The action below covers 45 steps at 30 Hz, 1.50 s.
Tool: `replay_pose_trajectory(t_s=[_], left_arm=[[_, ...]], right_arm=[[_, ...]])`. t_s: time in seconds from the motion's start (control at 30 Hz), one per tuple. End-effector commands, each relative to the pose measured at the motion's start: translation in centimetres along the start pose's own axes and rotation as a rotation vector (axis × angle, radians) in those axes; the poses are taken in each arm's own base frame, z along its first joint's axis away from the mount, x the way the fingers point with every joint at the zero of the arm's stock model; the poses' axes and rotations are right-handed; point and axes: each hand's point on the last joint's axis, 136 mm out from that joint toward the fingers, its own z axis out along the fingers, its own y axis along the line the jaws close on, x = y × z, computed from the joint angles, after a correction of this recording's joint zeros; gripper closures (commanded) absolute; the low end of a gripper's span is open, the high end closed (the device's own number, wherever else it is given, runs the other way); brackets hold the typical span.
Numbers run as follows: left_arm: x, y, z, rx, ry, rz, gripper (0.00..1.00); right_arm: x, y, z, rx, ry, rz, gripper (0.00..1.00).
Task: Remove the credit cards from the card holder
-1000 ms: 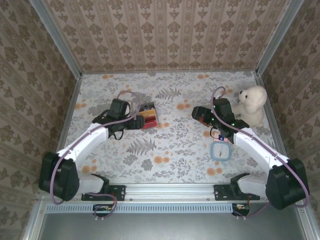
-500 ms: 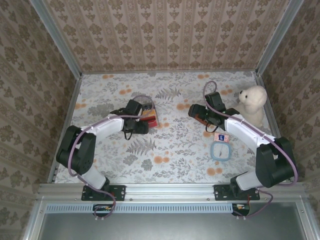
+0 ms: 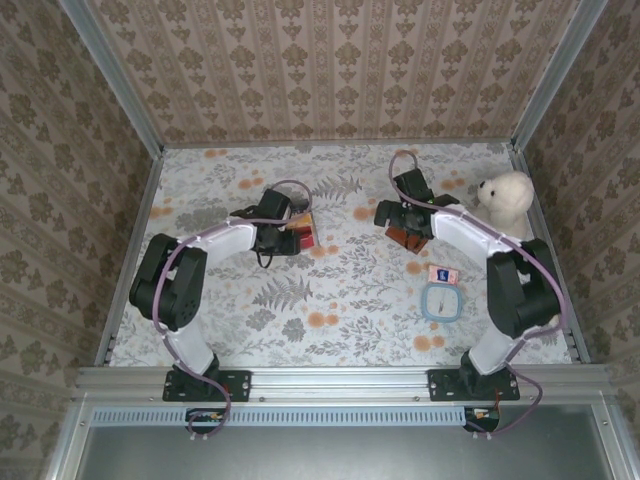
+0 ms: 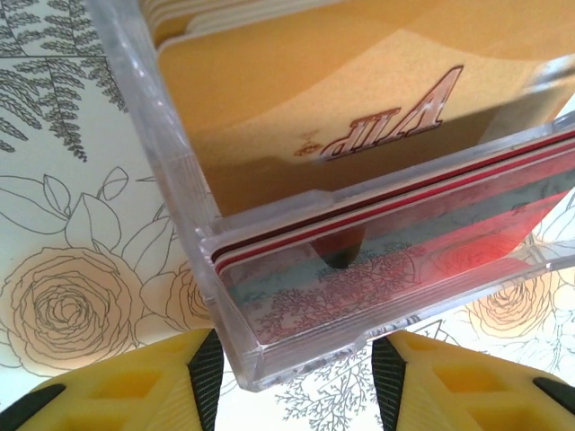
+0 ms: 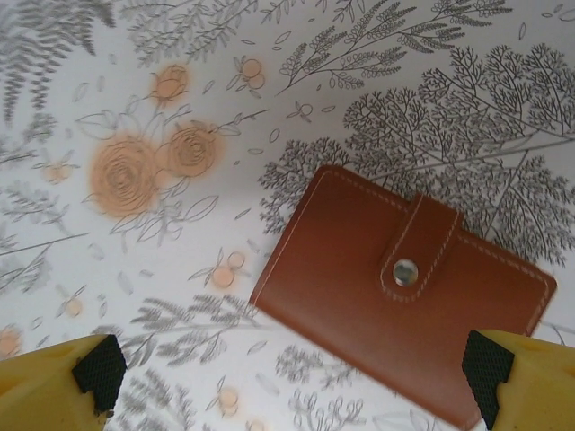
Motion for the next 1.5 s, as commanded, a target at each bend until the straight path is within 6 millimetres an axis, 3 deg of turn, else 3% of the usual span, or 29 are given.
replay_pose_trajectory(t_s=[0.0, 0.2, 0.43, 0.6, 0.63, 0.8, 1.0, 1.1, 1.2, 1.33, 1.47], left_arm=[[-1.4, 0.2, 0.3, 0.000, -0.030, -0.044, 0.50], [-1.6, 0.0, -0.4, 0.018, -0.038, -0.046, 0.45], [-0.9, 0.0, -2.3, 0.064, -0.059, -0.081, 0.27], [-0.8, 0.0, -4.2, 0.086, -0.101, -0.114, 0.22], [-1.2, 0.9, -4.6, 0.077, -0.116, -0.142, 0.21], [-1.1, 2.0, -5.8, 0.061, -0.150, -0.181, 0.13], [-0.2, 2.6, -6.0, 0.058, -0.148, -0.207, 0.07], [0.1, 2.8, -6.2, 0.060, -0.149, -0.213, 0.00], [0.5, 2.8, -6.5, 0.075, -0.144, -0.228, 0.00], [1.2, 2.3, -6.8, 0.123, -0.139, -0.263, 0.00], [2.1, 1.2, -6.8, 0.207, -0.125, -0.321, 0.00]], right_arm=[[-0.9, -1.5, 1.7, 0.088, 0.028, -0.031, 0.00], [-1.5, -2.7, 4.7, 0.111, 0.098, 0.004, 0.00], [1.7, -2.3, 5.6, 0.034, 0.232, 0.028, 0.04], [4.3, -0.7, 4.3, -0.045, 0.283, 0.042, 0.09], [5.0, -0.2, 3.9, -0.063, 0.295, 0.040, 0.10], [7.8, 3.7, 2.4, -0.111, 0.304, -0.045, 0.18], [10.6, 8.4, 0.2, -0.205, 0.327, -0.085, 0.17], [10.8, 8.8, -0.5, -0.230, 0.338, -0.083, 0.12], [11.8, 8.3, -0.6, -0.217, 0.382, -0.100, 0.06], [14.0, 7.3, -0.8, -0.206, 0.453, -0.099, 0.08], [16.3, 8.1, -2.2, -0.247, 0.508, -0.085, 0.10]])
